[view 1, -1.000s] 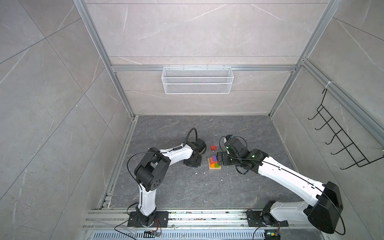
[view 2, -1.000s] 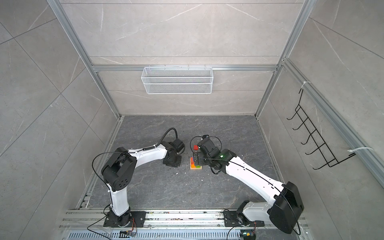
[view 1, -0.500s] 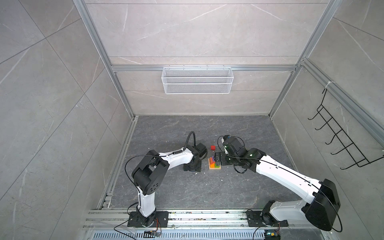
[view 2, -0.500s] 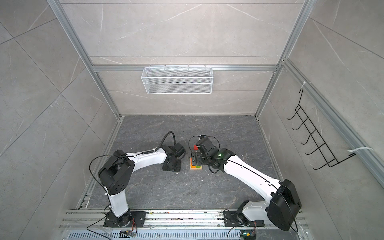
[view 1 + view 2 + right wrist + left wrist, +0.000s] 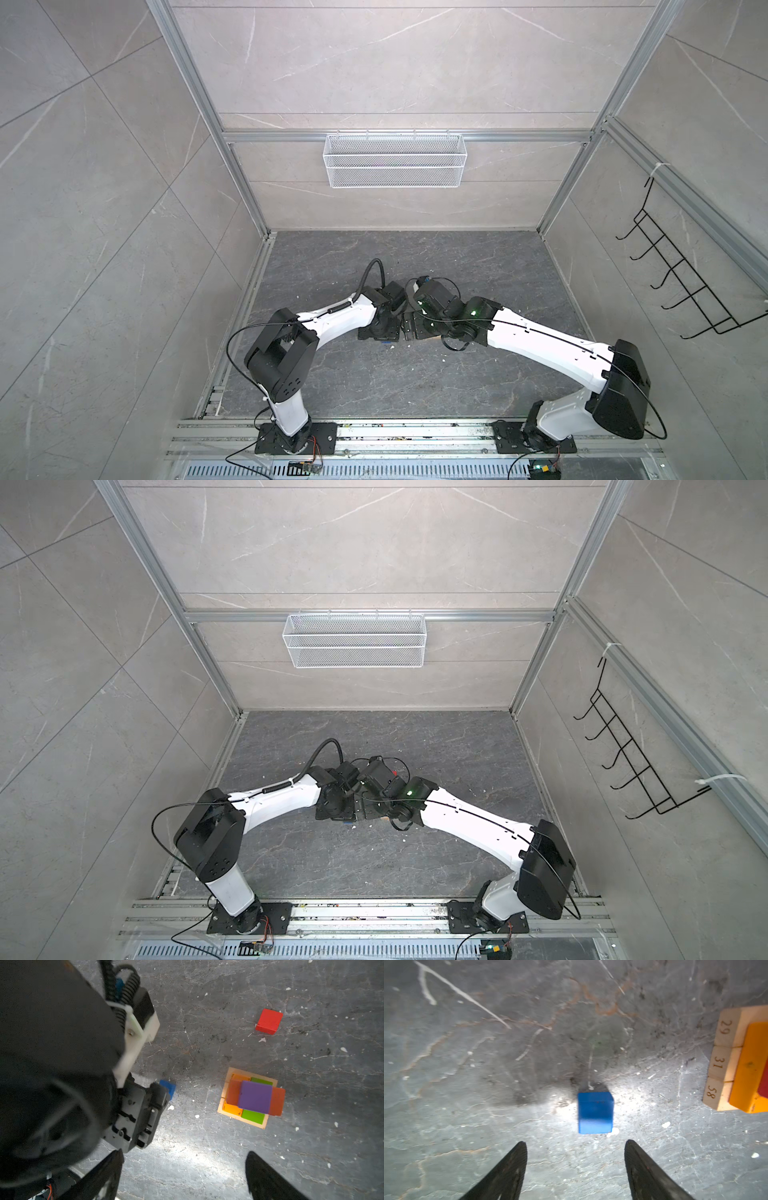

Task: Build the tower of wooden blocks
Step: 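Carry the blue cube with the left gripper toward the stack, then set down the blue cube with the left gripper while the right gripper approaches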

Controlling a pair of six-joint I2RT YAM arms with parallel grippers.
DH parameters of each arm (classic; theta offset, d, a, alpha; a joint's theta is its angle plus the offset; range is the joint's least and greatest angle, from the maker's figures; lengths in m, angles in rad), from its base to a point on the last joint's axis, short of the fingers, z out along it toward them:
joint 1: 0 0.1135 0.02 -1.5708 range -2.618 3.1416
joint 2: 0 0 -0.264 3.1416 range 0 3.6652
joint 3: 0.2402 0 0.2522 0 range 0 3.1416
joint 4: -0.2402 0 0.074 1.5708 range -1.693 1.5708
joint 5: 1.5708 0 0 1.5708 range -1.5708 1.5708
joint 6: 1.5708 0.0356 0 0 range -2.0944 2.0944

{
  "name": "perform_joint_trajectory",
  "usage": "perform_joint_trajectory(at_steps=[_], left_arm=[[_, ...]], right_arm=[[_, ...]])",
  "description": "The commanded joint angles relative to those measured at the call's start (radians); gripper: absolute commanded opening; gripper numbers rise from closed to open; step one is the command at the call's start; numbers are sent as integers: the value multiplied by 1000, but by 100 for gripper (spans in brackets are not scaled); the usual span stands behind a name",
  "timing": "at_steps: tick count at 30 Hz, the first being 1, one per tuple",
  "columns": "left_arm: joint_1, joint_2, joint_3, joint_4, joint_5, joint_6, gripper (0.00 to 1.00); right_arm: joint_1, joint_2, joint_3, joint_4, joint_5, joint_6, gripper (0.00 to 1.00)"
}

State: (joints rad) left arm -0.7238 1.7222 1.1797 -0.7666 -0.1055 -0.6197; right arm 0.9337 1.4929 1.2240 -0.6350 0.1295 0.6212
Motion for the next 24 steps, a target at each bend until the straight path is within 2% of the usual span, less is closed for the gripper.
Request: perform_joint_trajectory(at_steps=[1,7,12,15,24], left_arm=[[82,-69,24,-54,25,76,77],[203,-128,45,-81,62,149,77],[294,-206,55,-103,97,210,83],[352,-241,72,-137,109,246,83],[479,-363,57,-150,174,314,83]], right_arm=[[16,19,25,-13,32,43,89],[41,79,46,5,28,63,83],[64,139,73,10,23,86,74],[80,184,97,23,12,97,72],[88,349,175,31,19,175,58]])
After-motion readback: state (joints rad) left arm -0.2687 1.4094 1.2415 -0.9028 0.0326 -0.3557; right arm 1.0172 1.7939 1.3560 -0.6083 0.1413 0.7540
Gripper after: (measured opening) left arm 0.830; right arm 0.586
